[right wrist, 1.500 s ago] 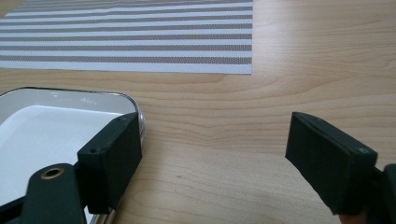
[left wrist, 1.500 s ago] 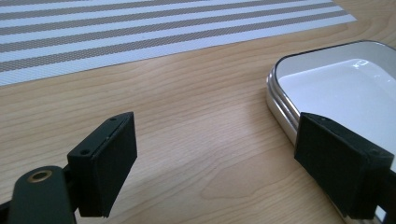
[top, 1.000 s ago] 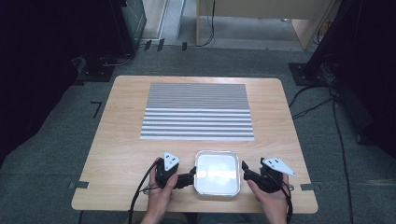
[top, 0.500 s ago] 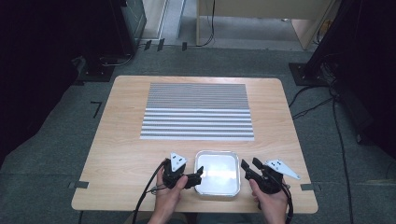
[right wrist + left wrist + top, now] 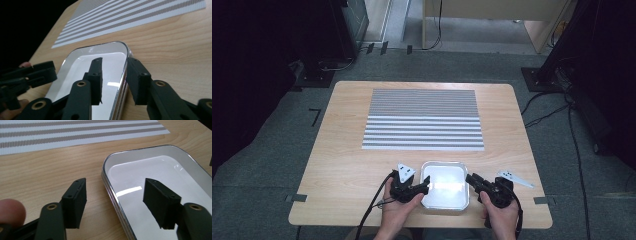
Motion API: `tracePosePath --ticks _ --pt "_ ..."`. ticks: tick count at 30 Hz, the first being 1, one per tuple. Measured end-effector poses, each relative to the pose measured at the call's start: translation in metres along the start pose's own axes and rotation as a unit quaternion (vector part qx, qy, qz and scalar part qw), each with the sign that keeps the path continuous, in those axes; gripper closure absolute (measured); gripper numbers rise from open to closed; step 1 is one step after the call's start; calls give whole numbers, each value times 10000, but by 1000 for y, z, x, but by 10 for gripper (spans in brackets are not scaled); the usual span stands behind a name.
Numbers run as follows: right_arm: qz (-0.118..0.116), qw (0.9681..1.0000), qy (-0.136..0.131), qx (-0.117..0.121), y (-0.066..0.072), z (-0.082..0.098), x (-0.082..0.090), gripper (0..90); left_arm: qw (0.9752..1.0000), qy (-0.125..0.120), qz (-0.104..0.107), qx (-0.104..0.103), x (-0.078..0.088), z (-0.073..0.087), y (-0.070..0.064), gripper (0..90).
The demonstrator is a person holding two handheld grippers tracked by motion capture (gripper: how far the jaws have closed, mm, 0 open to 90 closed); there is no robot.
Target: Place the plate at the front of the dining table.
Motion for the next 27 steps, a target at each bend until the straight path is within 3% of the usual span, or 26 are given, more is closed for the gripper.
tracePosePath --ticks 2,4,5,6,8,9,16,22,26,27 --pt "-58 9998 14 -202 -2 1 0 707 10000 17 28 57 0 0 1 443" --pt "-128 9993 -16 -359 -3 2 0 730 9987 128 411 283 1 -1 5 518" --pt "-128 9993 -16 -359 -3 2 0 730 9987 128 411 283 1 -1 5 531" --pt "-272 9978 -62 -598 -4 1 -1 728 9975 186 575 374 2 -1 7 538" --pt "-336 9970 -71 -696 -4 1 0 727 9971 191 610 412 2 -1 8 548" --pt "-425 9952 -70 -878 -6 1 0 721 9963 196 673 489 3 -1 10 559" --pt "-539 9902 -12 -1289 -11 3 0 704 9925 322 976 665 5 -1 13 583" --pt "-623 9882 94 -1398 -12 5 -4 700 9896 440 1169 717 6 -1 12 623" --pt "-695 9865 86 -1480 -12 5 -4 696 9891 494 1188 713 6 -1 14 637" --pt "-736 9854 84 -1531 -13 5 -4 695 9877 534 1265 744 7 -2 15 637"
Point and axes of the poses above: each handheld gripper's, and its own axes: x roughly backward along the jaws, z roughly out of its underside, y roughly to its left, the point moved 3 cm from there along -x, roughly forward along the jaws, and after that the axes turned 15 degrees about x, right-handed, at the moved point
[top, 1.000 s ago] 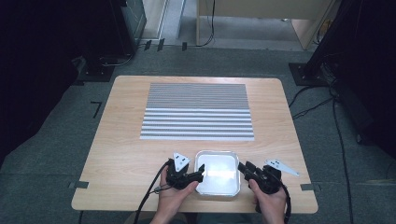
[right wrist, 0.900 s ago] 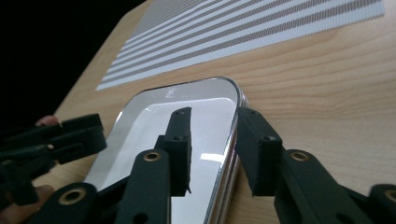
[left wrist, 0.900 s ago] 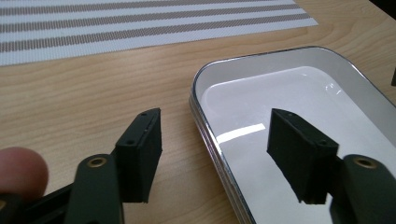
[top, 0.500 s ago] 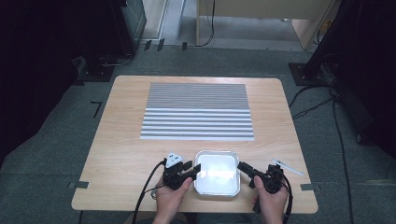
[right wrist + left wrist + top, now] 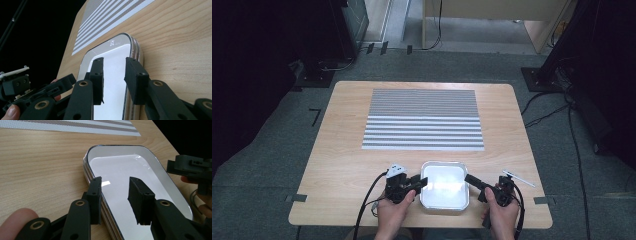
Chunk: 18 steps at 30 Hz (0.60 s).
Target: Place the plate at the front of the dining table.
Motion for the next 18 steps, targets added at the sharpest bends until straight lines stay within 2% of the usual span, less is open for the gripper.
tracePosePath --ticks 3,4,7,8,12,15,18 --pt "31 10000 -14 -30 0 0 0 693 9999 30 122 82 2 -1 1 625" --pt "116 9999 -29 -32 -1 0 1 693 9997 36 190 144 3 -2 1 620" --pt "71 9999 -14 -103 -2 0 1 692 9995 55 239 183 4 -3 1 621" --pt "54 9999 -13 -101 -2 0 1 692 9992 142 306 214 2 -2 0 622" --pt "38 9999 -1 -145 -3 0 1 687 9993 161 293 176 2 -1 0 618" --pt "141 9998 21 -140 -5 1 0 688 9993 76 260 257 5 -3 3 603" --pt "39 9998 41 -213 -5 1 0 688 9987 94 323 383 6 -5 6 606"
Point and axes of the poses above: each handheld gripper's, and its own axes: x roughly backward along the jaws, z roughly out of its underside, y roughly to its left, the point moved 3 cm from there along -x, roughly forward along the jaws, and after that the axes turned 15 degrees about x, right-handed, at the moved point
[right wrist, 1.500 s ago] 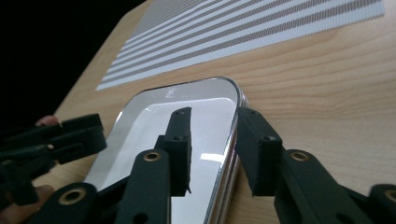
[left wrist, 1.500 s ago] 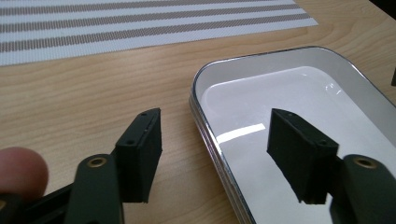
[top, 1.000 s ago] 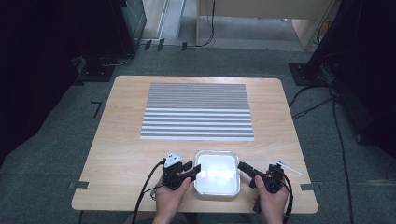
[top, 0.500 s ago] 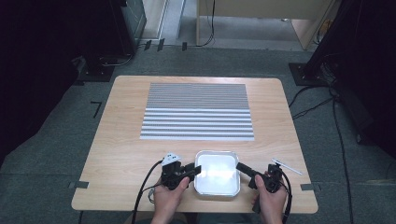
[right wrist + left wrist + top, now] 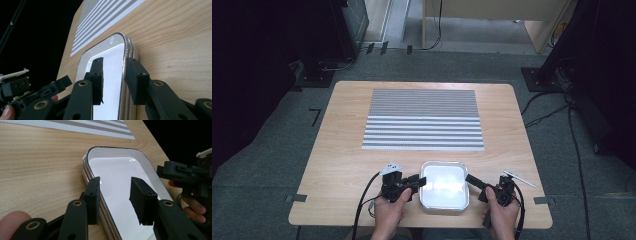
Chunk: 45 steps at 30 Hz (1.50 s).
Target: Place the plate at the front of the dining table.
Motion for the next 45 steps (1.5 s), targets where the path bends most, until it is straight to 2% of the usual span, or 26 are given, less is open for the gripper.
tracePosePath --ticks 5,10,19,22,25,30,45 --pt "-27 10000 8 -7 0 1 -1 688 9994 151 193 258 -3 -1 4 607" --pt "-60 10000 13 -53 0 1 -1 687 9985 233 288 398 -4 -2 7 596" --pt "-72 10000 -5 -28 -1 0 -1 687 9980 232 324 484 -3 -2 6 588" --pt "-106 9999 -26 -26 -2 0 0 687 9972 241 409 570 -3 -2 7 588" --pt "-131 9999 -49 -53 -2 0 0 688 9972 233 423 571 -3 -2 8 586" --pt "-235 9995 -166 -94 -1 -2 3 687 9969 231 454 603 -4 -2 7 581" --pt "-243 9987 -440 17 3 -5 8 668 9957 177 574 712 -6 -4 5 579"
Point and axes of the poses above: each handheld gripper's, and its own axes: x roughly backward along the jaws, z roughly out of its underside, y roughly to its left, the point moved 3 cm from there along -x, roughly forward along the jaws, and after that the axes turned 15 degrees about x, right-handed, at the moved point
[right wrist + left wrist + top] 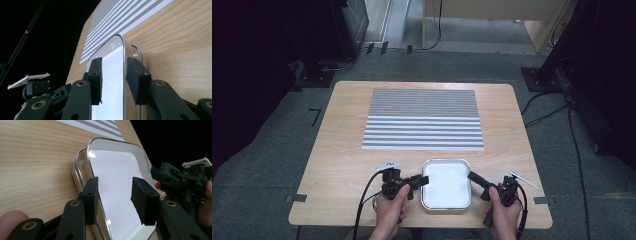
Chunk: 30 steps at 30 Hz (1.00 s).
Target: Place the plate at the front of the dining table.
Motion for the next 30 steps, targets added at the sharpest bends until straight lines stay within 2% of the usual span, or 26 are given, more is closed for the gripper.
tracePosePath --ticks 9,13,16,17,20,23,24,25,30 --pt "48 9999 -122 63 2 -4 3 657 10000 -3 86 20 -3 -3 -6 579" --pt "141 9994 -273 126 1 -7 7 653 9999 48 108 -42 -7 -4 -11 579" --pt "178 9994 -281 100 -1 -8 7 653 9999 56 112 -43 -10 -4 -11 595" --pt "65 9998 -201 40 -2 -7 6 659 9993 192 330 10 -15 -2 -13 581" --pt "83 9999 -73 131 1 -4 1 659 9992 242 234 -219 -22 2 -18 568" --pt "305 9990 -45 321 3 -1 -1 652 9995 103 241 -195 -16 -2 -17 547" --pt "305 9990 -45 321 3 -1 -1 652 9995 103 241 -195 -16 -2 -17 543" --pt "311 9990 -82 312 2 -3 1 648 9997 -8 211 -154 -9 -7 -14 537" --pt "303 9993 -88 192 -4 -5 4 650 9998 -38 48 -167 0 -9 -9 531"
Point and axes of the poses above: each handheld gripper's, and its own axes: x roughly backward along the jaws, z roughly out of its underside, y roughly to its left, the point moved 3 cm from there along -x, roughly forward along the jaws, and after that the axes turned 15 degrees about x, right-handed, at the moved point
